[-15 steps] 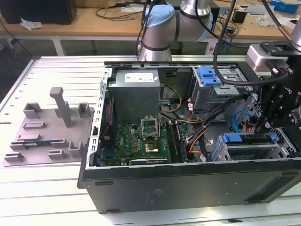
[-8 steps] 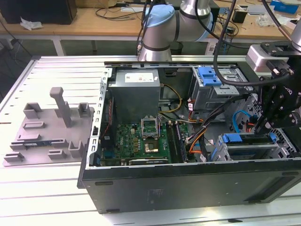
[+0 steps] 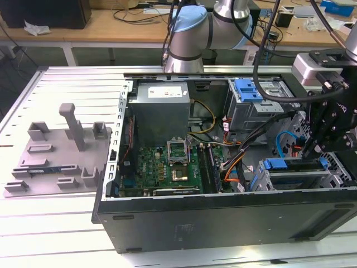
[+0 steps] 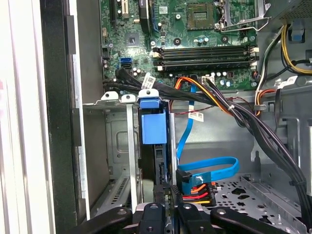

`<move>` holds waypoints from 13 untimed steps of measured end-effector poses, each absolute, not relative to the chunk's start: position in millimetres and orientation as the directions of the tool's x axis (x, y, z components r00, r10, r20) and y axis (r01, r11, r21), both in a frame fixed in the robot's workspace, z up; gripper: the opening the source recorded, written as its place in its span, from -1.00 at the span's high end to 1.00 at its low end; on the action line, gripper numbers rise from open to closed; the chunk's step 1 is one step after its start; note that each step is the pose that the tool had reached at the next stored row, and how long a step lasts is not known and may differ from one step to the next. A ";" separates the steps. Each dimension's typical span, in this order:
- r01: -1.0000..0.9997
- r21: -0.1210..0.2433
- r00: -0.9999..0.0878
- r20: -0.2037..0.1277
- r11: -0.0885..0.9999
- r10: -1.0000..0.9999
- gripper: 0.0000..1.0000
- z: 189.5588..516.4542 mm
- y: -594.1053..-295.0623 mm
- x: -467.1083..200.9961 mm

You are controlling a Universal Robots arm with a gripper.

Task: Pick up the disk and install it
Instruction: 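Insert the first disk wire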

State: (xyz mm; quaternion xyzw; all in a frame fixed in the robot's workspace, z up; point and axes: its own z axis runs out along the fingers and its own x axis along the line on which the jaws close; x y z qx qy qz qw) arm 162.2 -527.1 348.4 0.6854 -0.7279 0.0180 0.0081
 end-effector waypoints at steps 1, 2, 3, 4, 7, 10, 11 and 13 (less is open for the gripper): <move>-0.998 -0.015 -0.059 0.036 0.059 -0.998 0.66 348.1 -527.1 162.2; -0.998 -0.015 -0.059 0.036 0.058 -0.998 0.66 348.0 -527.1 162.2; -0.998 -0.015 -0.058 0.036 0.057 -0.998 0.66 347.8 -527.1 162.2; -0.998 -0.015 -0.058 0.036 0.057 -0.998 0.66 347.6 -527.1 162.2; -0.998 -0.015 -0.056 0.036 0.056 -0.998 0.66 347.3 -527.1 162.2; -0.998 -0.015 -0.055 0.036 0.054 -0.998 0.66 346.9 -527.1 162.2; -0.998 -0.015 -0.054 0.036 0.053 -0.998 0.66 346.7 -527.1 162.2; -0.999 -0.015 -0.052 0.036 0.052 -0.998 0.66 346.4 -527.1 162.2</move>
